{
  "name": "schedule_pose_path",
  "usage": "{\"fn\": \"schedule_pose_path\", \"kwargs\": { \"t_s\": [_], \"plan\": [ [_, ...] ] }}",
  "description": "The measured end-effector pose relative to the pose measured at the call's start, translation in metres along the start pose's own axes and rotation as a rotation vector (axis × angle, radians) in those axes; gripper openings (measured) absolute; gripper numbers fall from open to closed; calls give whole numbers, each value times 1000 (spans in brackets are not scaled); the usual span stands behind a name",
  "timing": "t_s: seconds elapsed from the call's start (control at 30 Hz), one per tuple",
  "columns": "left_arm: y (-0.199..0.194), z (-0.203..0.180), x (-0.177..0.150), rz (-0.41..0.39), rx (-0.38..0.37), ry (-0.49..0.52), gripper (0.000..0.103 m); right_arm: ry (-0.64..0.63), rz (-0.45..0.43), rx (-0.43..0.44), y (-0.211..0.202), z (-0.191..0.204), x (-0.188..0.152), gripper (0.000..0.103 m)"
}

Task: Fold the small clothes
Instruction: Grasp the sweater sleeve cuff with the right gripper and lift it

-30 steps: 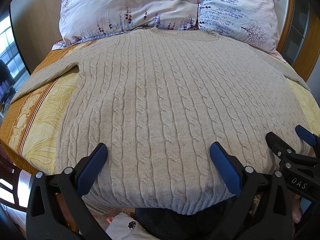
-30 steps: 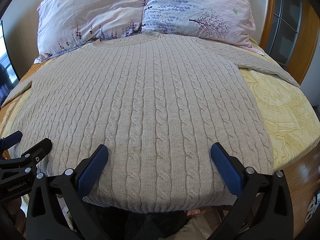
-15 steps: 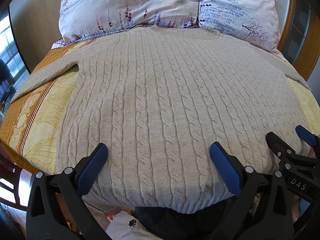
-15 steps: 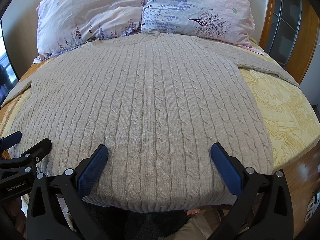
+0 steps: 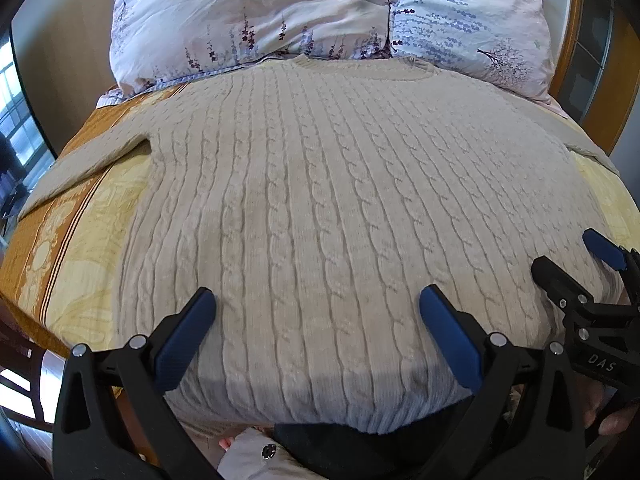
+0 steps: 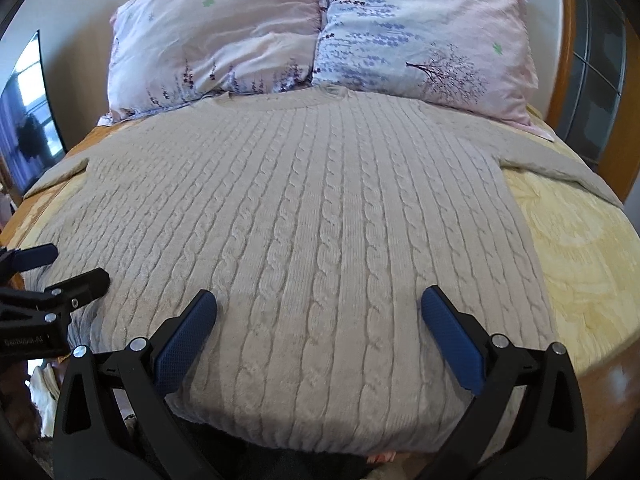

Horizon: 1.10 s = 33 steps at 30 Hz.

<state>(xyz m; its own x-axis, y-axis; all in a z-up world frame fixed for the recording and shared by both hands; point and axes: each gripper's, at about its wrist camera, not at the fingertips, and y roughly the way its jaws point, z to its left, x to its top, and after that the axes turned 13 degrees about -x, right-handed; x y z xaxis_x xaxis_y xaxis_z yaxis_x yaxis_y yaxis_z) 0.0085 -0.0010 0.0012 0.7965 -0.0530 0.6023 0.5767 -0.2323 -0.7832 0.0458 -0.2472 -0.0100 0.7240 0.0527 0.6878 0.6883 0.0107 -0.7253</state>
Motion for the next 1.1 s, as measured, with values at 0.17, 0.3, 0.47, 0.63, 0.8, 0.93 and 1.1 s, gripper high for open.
{"fn": "schedule_pose_path", "kwargs": {
  "t_s": [0.17,0.3,0.47,0.63,0.8,0.93,1.1],
  "plan": [
    [6,2,15,10,-6,13,101,20,51,27,12,-9,12,102],
    [9,7,32,-3,-9,22,101,110,92,51,26,-39,31,102],
    [9,13,60,-60,2,51,101,343,128,-27,54,-125,66,101],
    [15,19,85,-88,-38,52,101,607,203,-52,91,-215,85,83],
    [22,30,103,-98,-113,7,101,827,263,-63,123,-276,82,61],
    [23,35,115,-150,-144,0,101,966,276,-40,139,-303,76,52],
    [29,40,123,-140,-155,-15,101,1006,257,-63,150,-324,78,37]
  ]
}}
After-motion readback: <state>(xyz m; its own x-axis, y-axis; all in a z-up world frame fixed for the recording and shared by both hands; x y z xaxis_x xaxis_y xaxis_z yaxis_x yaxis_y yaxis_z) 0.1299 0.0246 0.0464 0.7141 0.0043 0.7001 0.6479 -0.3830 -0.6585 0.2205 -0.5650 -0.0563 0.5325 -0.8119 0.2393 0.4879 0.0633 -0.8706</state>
